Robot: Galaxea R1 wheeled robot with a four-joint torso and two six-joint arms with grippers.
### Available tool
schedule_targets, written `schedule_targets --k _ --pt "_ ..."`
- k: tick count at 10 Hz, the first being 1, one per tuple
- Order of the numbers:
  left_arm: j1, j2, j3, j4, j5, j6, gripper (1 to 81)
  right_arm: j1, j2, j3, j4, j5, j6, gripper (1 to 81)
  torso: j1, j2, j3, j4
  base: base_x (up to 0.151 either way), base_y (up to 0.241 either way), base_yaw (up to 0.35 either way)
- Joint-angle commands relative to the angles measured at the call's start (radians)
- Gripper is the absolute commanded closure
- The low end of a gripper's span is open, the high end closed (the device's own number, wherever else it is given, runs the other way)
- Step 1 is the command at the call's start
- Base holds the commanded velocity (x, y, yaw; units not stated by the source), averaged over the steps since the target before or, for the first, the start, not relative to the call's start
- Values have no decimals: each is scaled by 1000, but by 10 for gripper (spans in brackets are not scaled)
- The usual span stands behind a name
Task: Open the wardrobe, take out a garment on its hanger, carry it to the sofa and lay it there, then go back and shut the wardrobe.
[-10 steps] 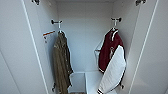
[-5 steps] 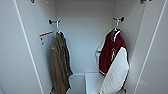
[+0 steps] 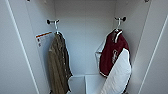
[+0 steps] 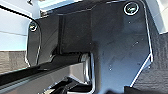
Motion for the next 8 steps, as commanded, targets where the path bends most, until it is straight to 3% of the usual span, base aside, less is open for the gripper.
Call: schedule_targets --k 1,6,7,8 --pt "-52 4 3 -12 53 2 10 47 0 0 -1 -63 1 10 0 0 0 0 75 0 0" --pt "-52 9 6 -10 53 -4 10 45 -2 0 -1 -64 -2 10 1 0 0 0 15 0 0" --pt "-52 12 6 -9 54 -3 10 47 -2 0 -1 -64 -2 10 0 0 0 -62 0 0 0" --pt "-52 15 6 -9 54 -3 10 45 -2 0 -1 -64 -2 10 0 0 23 -97 0 0 0"
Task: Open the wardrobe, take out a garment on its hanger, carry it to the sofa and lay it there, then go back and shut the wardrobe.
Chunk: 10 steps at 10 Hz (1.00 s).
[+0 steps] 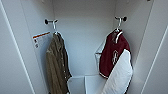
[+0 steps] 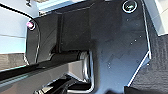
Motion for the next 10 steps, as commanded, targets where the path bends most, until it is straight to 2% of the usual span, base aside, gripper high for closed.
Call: schedule_targets --k 1,2,4,5,6,7,8,10 --pt "-56 8 0 -8 52 1 10 50 1 0 -1 -60 -1 10 0 0 23 -96 0 0 0" --pt "-58 8 0 -8 52 1 10 52 1 2 -2 -60 -1 10 0 0 26 -118 0 0 0" --pt "-59 8 4 -7 52 1 10 54 1 4 -4 -60 -1 10 0 0 34 -188 0 0 0" --pt "-59 8 6 -7 52 1 10 55 1 2 -4 -60 -3 10 0 0 37 -209 0 0 0" --pt "-68 8 6 -7 54 2 10 54 1 2 -4 -60 -3 10 0 0 18 -158 0 0 0" --pt "-82 8 9 -7 65 2 10 54 3 4 -4 -60 -3 10 0 0 22 -186 0 0 0" --pt "-93 6 15 -7 68 2 10 55 3 4 -4 -60 -3 10 0 0 24 -197 0 0 0" --pt "-114 -8 40 -5 68 2 10 54 3 4 -4 -60 -3 10 0 0 24 -198 0 0 0"
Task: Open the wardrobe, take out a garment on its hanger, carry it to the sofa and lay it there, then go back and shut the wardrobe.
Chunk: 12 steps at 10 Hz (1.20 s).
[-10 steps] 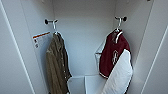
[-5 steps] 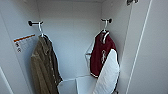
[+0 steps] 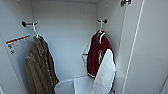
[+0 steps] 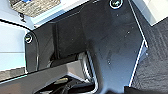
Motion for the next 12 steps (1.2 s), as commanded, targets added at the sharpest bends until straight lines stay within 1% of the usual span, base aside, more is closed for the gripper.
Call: schedule_targets --k 1,3,5,8,11,12 --pt "-88 -27 48 -6 54 2 10 54 3 2 -4 -60 -2 10 0 0 0 0 0 0 0" --pt "-128 -82 149 -7 83 1 10 56 4 0 -4 -58 -1 10 0 0 0 0 0 0 0" --pt "-183 -133 238 -7 143 1 10 57 4 2 -2 -58 -1 10 0 0 0 0 0 0 0" --pt "-258 -238 443 -10 152 -1 10 57 3 0 -2 -56 -1 10 0 0 0 0 0 0 0" --pt "-354 -320 548 -10 166 -1 10 62 4 2 -2 -58 -1 10 0 0 0 0 0 0 0" --pt "-375 -350 612 -13 177 -1 10 62 4 0 -2 -57 1 10 0 0 0 0 0 0 0"
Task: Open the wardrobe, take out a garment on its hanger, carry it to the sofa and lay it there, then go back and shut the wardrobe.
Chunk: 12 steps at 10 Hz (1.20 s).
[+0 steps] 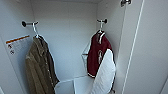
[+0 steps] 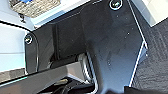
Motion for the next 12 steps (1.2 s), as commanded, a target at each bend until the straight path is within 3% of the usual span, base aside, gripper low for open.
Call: schedule_targets --k 1,9,12 --pt "-172 -91 171 -12 71 -17 10 59 3 1 -2 -59 0 10 0 0 0 0 0 0 0" --pt "-409 -110 294 -12 208 -134 10 67 4 3 -2 -59 -1 10 1 0 0 0 0 0 0" --pt "-485 -119 390 -9 211 -172 10 68 3 1 -2 -59 0 10 1 0 0 0 0 0 0"
